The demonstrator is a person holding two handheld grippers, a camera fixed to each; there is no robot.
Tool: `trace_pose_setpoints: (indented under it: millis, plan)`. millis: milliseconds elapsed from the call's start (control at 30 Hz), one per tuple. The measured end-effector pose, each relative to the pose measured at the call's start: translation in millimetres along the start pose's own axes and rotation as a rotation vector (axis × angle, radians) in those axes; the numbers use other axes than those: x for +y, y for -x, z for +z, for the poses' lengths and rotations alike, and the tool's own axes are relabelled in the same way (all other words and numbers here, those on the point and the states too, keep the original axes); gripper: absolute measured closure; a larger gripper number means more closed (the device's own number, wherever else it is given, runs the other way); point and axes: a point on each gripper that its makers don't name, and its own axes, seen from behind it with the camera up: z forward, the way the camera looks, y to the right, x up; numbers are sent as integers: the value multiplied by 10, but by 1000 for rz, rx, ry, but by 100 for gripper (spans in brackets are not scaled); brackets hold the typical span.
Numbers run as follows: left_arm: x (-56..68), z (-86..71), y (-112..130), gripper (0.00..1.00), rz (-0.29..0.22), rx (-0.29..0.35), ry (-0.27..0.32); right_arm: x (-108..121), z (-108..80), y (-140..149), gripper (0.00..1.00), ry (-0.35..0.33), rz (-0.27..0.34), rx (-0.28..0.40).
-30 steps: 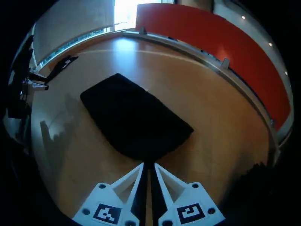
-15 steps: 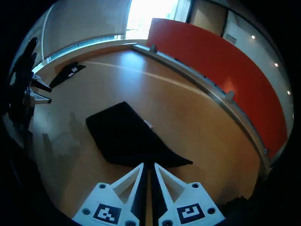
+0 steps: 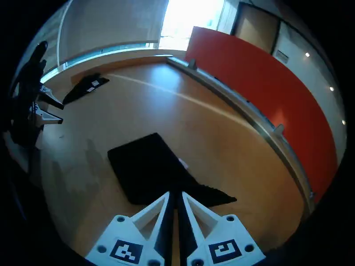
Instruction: Fold towel
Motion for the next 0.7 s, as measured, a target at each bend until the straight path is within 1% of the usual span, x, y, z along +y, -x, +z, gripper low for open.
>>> trace_pose_setpoints:
  millis: [100, 233, 333, 467, 600, 700]
  plan:
    - [-2, -32, -21, 9, -8, 4, 6, -83, 75, -116, 95, -22, -20, 4]
    - [-14, -72, -48, 9, -22, 12, 9, -263, 215, -293, 95, -62, -57, 9]
    - [-9, -111, -64, 9, -37, 20, 12, -437, 347, -422, 95, -96, -86, 10]
    - [30, -186, -84, 9, -71, 32, 24, -728, 575, -555, 95, -151, -114, 7]
    - [54, -236, -61, 9, -103, 39, 31, -1017, 837, -564, 95, -204, -126, -17]
    - [63, -244, -17, 9, -122, 37, 30, -1178, 1002, -476, 95, -237, -124, -52]
